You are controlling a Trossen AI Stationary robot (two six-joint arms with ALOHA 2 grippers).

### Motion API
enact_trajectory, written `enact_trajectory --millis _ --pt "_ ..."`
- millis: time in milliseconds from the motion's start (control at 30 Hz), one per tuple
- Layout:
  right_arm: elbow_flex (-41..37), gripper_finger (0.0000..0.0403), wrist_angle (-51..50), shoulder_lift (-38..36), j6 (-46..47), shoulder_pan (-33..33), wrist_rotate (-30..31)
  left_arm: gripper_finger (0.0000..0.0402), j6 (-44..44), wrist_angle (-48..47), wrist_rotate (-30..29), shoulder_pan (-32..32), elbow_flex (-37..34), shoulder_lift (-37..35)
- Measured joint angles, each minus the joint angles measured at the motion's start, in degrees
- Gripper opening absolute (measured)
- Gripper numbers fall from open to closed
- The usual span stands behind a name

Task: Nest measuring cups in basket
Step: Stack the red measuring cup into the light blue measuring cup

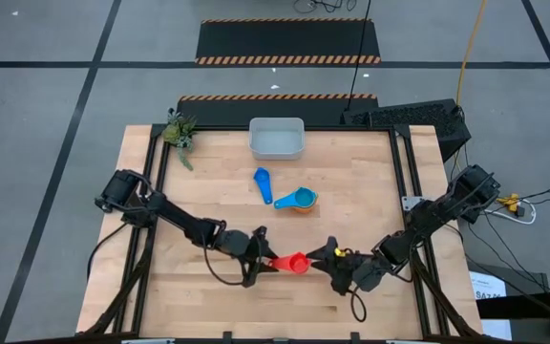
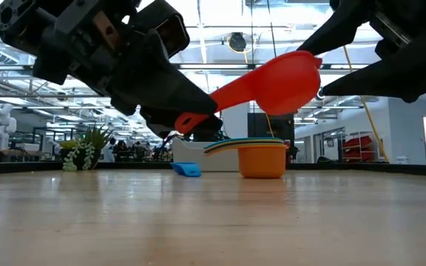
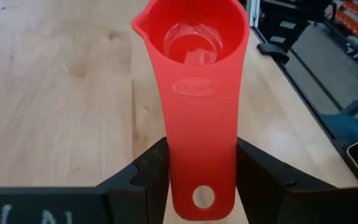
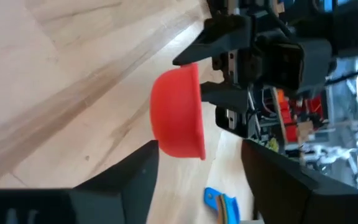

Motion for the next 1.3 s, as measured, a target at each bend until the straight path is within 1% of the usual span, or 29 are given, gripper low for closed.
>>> enact_trajectory --millis 233,400,533,633,767,1000,1300 --pt "-0.03 0.015 2.68 -0.02 -9.28 0.0 0.17 0.0149 0.12 0.5 1.29 0.83 -0.02 -0.01" --pt "-0.03 0.0125 2.68 -0.04 -10.29 -0.44 0.04 0.0157 0.07 0.49 1.22 0.84 -0.02 0.0" --pt "-0.03 0.0112 2.73 -0.04 -10.37 -0.46 0.0 0.0153 0.1 0.4 1.58 0.87 -0.07 -0.02" --pt "-0.06 0.0106 2.69 -0.04 -10.24 -0.48 -0.03 0.0149 0.43 -0.39 1.59 0.96 -0.06 -0.02" --pt "-0.03 0.0106 2.68 -0.04 -9.99 -0.45 0.03 0.0152 0.64 -0.88 2.01 1.44 -0.02 -0.09" --pt "-0.04 0.011 2.2 -0.04 -7.32 -0.1 -0.05 0.0148 1.66 -0.99 4.35 2.52 0.0 -0.09" --pt "-0.03 0.0109 2.29 -0.04 -7.14 0.11 -0.09 0.0152 2.19 -1.16 7.33 4.37 0.04 -0.09"
